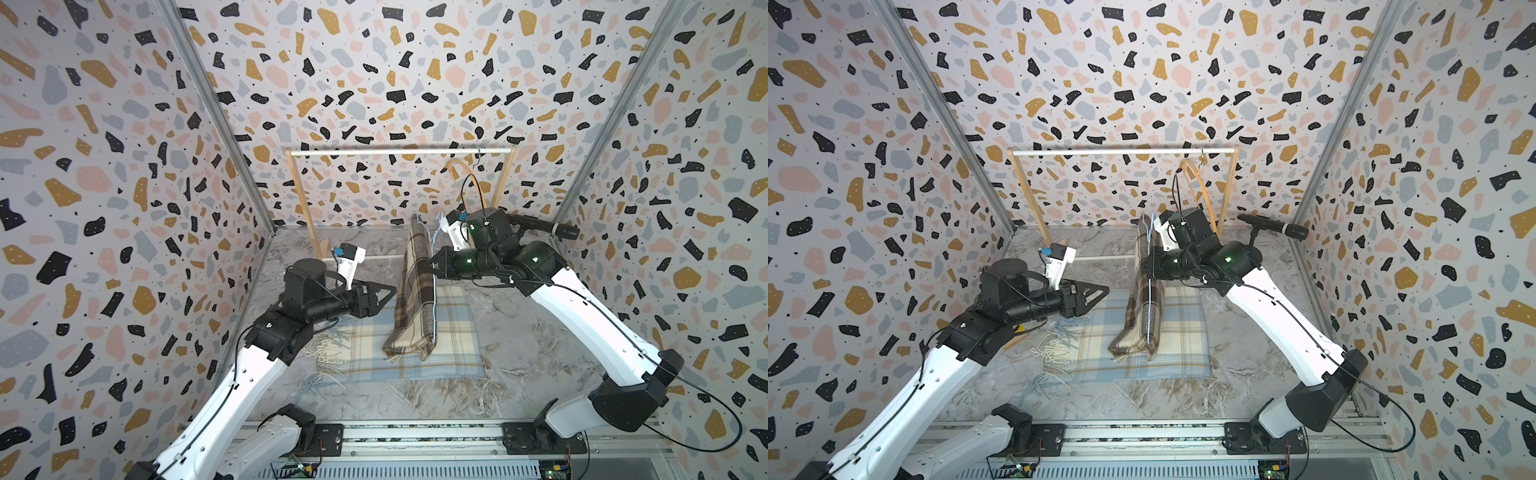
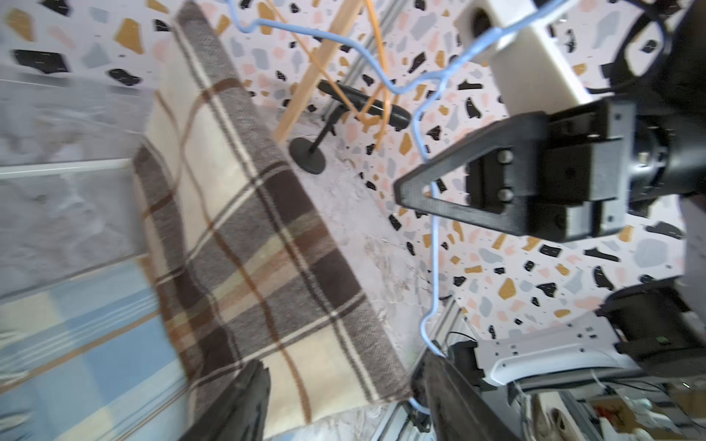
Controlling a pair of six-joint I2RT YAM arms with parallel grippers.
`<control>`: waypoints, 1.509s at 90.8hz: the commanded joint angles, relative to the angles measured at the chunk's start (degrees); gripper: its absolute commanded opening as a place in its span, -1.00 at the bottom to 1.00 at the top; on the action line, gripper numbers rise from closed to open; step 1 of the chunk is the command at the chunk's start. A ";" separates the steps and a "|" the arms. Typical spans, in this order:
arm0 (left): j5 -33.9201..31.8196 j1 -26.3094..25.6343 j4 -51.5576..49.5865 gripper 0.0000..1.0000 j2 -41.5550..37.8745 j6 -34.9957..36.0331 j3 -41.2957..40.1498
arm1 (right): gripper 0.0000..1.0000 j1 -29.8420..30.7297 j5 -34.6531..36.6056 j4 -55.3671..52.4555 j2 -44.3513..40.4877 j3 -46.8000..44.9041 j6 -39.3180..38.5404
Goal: Hang the scarf on the hanger
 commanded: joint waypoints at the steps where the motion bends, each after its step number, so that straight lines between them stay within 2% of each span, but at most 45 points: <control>1: 0.59 -5.23 10.88 0.36 2.29 -3.21 1.10 | -1.00 -0.08 -0.96 1.47 -0.81 3.84 -0.68; 20: -1.14 -12.90 17.58 0.36 9.82 -4.88 2.80 | -1.00 -0.08 -0.81 1.95 -1.19 4.34 0.68; 33: -5.23 -15.82 19.43 0.25 13.33 -5.00 3.70 | -1.00 -0.08 -1.12 2.48 -1.81 4.18 1.26; 46: -6.46 -16.27 21.96 -0.05 14.40 -6.74 2.90 | -1.00 -0.12 -0.45 2.96 -2.50 3.41 1.62; 70: -5.19 -16.28 22.59 -0.84 14.56 -7.95 2.78 | -1.00 -0.12 -1.17 7.13 -3.48 1.11 3.17; 78: -5.26 -16.27 21.98 -0.99 14.27 -8.14 3.08 | -1.00 -0.08 -1.50 8.40 -3.99 0.28 3.05; 85: -6.10 -16.20 20.48 -1.00 13.49 -7.77 3.66 | -1.00 -0.09 -1.26 8.41 -4.63 -0.09 1.78; 112: -10.40 -15.77 12.06 -1.00 8.96 -5.20 7.98 | 0.25 -0.17 3.87 8.32 -11.29 -2.82 -7.04; 123: -11.84 -14.15 7.19 -1.00 7.49 -5.05 10.97 | 0.53 -0.17 5.98 8.32 -15.26 -4.97 -11.15; 137: -9.42 -8.65 -0.18 -1.00 6.64 -6.42 16.19 | 0.76 -0.17 14.48 8.26 -21.73 -9.24 -15.68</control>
